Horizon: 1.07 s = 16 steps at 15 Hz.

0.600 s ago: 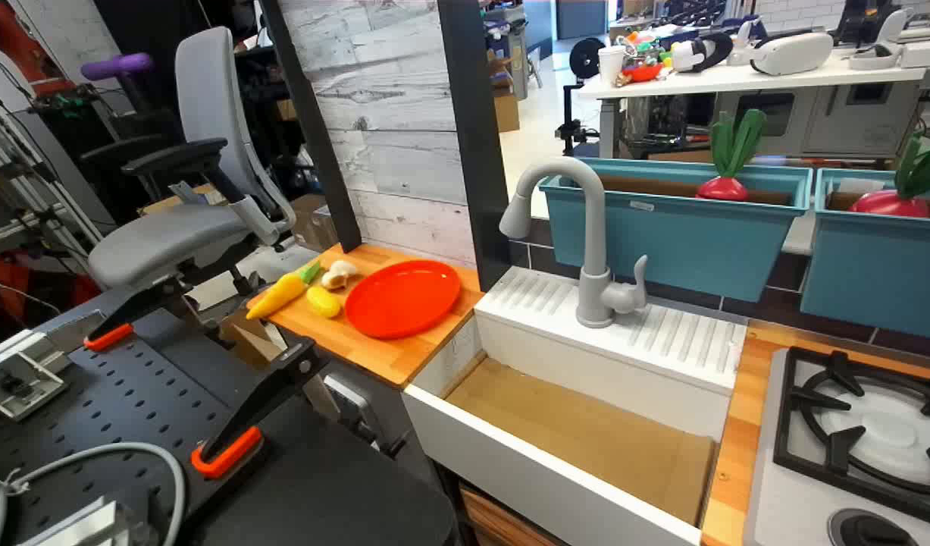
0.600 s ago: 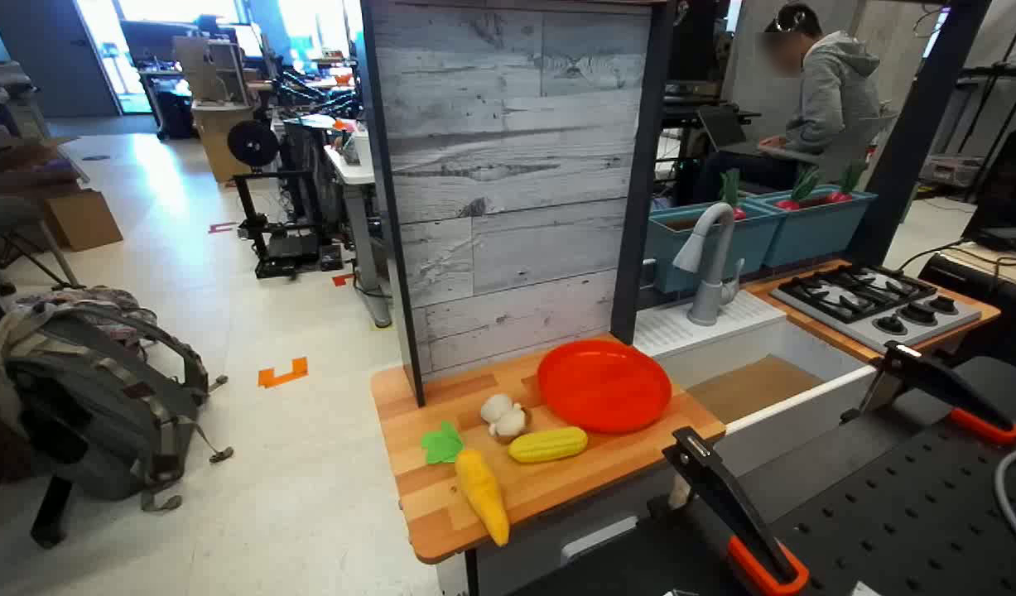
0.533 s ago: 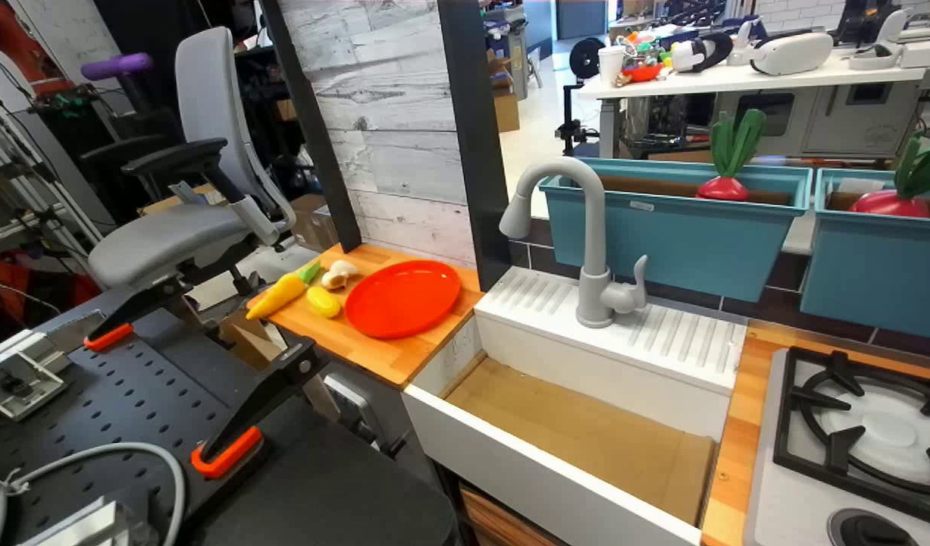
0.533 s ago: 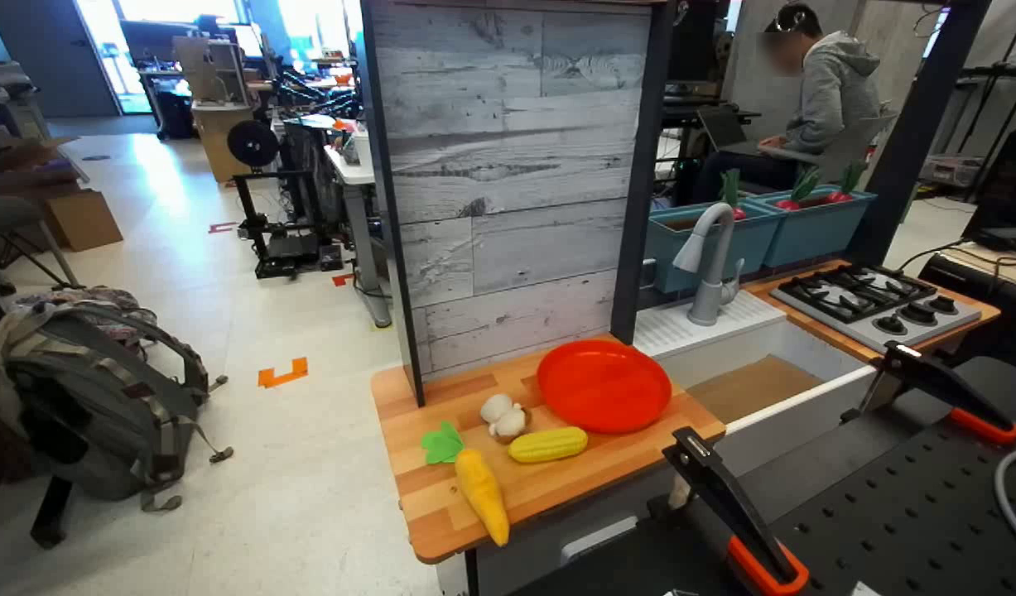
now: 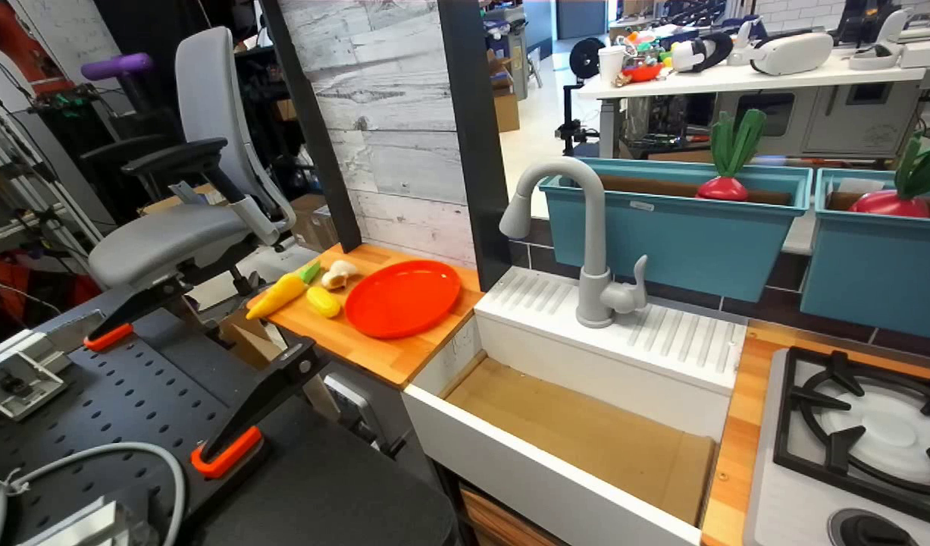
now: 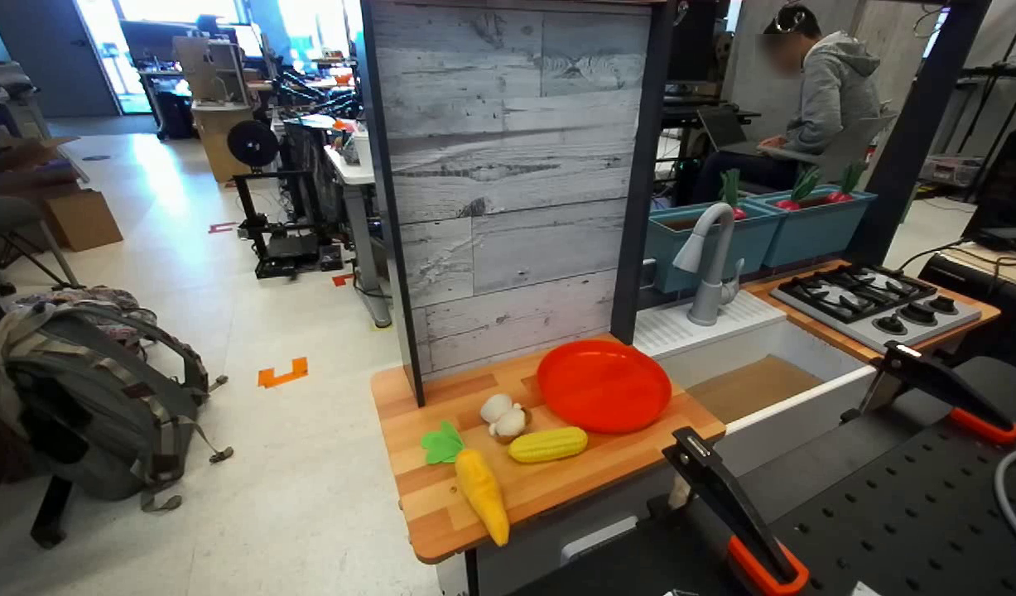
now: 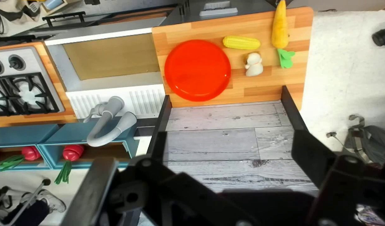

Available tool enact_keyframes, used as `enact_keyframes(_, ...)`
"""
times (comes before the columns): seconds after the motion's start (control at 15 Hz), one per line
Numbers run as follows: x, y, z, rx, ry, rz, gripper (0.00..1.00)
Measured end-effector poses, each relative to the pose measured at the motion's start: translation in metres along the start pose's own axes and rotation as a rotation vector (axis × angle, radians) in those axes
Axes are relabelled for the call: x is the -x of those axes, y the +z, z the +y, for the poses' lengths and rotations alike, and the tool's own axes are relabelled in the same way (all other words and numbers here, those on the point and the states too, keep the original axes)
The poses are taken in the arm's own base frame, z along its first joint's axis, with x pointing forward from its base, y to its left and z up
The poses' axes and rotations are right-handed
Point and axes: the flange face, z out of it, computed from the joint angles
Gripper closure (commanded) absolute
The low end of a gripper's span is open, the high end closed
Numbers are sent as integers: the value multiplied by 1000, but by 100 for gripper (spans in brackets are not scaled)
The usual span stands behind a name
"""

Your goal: Pick up the plush animal and put it on the plate, then move the tap to the right

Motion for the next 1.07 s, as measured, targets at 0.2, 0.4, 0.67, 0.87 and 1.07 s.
enact_keyframes(0.2, -5, 23, -3, -14, -16, -26, 0)
enact_keyframes(0.4, -15, 61, -9, -49, -60, -50, 0)
enact_keyframes(0.67, -24, 127, -20, -99, -126, -105, 0)
enact_keyframes(0.87, -34, 178, -30, -143, -149, -152, 0)
enact_keyframes(1.07, -47, 232, -43, -194, -159, -215, 0)
